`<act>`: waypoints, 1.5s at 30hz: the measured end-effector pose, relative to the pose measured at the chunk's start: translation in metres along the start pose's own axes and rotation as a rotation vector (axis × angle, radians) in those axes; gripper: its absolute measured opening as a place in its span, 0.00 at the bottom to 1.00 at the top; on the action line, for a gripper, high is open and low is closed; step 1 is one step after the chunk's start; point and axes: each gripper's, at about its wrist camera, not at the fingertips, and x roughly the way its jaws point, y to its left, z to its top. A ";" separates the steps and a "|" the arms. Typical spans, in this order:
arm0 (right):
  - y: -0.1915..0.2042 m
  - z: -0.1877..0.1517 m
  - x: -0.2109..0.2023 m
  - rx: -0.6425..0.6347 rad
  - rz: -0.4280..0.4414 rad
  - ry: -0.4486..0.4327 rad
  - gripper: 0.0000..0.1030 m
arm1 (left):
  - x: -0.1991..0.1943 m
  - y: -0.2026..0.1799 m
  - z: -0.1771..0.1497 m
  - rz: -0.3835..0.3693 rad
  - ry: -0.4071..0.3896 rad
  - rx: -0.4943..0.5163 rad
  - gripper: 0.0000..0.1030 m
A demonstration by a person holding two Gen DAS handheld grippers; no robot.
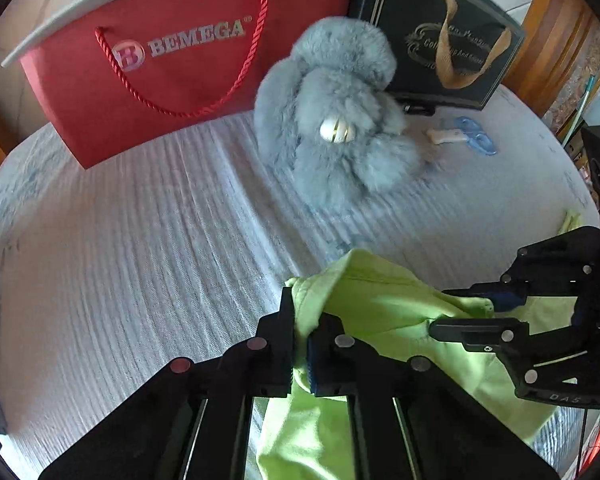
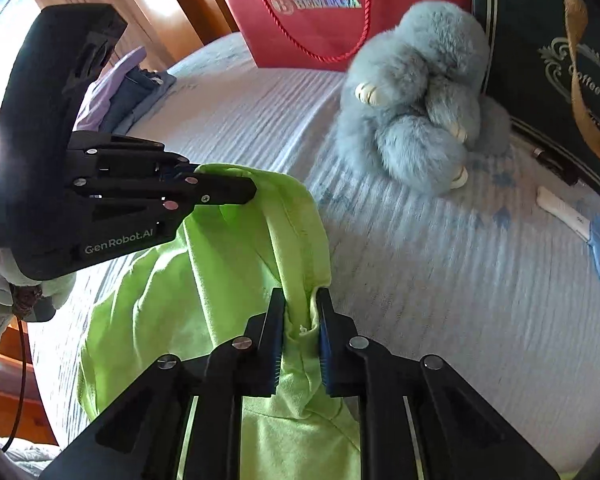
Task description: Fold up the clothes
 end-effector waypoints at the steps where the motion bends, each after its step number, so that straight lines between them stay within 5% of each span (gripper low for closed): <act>1: 0.003 -0.003 -0.009 -0.017 -0.003 -0.030 0.13 | -0.014 -0.004 -0.005 0.003 -0.031 0.016 0.03; 4: 0.018 -0.018 -0.040 -0.119 -0.031 -0.115 0.13 | -0.056 -0.017 -0.028 0.008 -0.112 0.063 0.03; 7: 0.031 -0.044 -0.064 -0.193 -0.011 -0.149 0.13 | -0.076 -0.035 -0.058 -0.020 -0.108 0.107 0.03; 12: 0.027 -0.091 -0.065 -0.115 0.071 -0.023 0.14 | -0.056 -0.061 -0.111 -0.069 0.088 0.141 0.06; 14: 0.021 -0.101 -0.064 -0.071 0.054 0.005 0.15 | -0.042 -0.060 -0.129 -0.070 0.185 0.125 0.16; 17: 0.013 -0.104 -0.073 -0.012 0.044 -0.005 0.15 | -0.052 -0.056 -0.131 -0.076 0.182 0.094 0.27; 21: 0.011 -0.084 -0.089 0.028 0.031 -0.067 0.39 | -0.089 -0.047 -0.110 -0.106 0.064 0.039 0.46; 23: 0.009 -0.072 -0.086 0.054 0.040 -0.075 0.40 | -0.100 -0.042 -0.098 -0.091 0.013 0.011 0.49; 32: -0.009 -0.021 -0.031 0.117 0.090 0.005 0.40 | -0.044 -0.027 -0.087 -0.067 0.096 -0.063 0.48; 33: -0.010 -0.018 -0.025 0.110 0.103 0.019 0.40 | -0.040 -0.026 -0.089 -0.066 0.104 -0.064 0.45; 35: -0.010 -0.010 -0.012 0.096 0.131 0.048 0.40 | -0.033 -0.023 -0.093 -0.069 0.114 -0.063 0.22; 39: -0.005 -0.002 0.018 0.046 0.143 0.131 0.50 | -0.030 -0.021 -0.098 -0.072 0.114 -0.051 0.09; 42: 0.003 0.002 0.009 0.000 0.127 0.067 0.09 | -0.032 -0.020 -0.100 -0.059 0.096 -0.050 0.06; 45: 0.022 -0.008 -0.028 -0.099 0.110 -0.037 0.08 | -0.040 -0.021 -0.101 -0.029 0.062 -0.044 0.06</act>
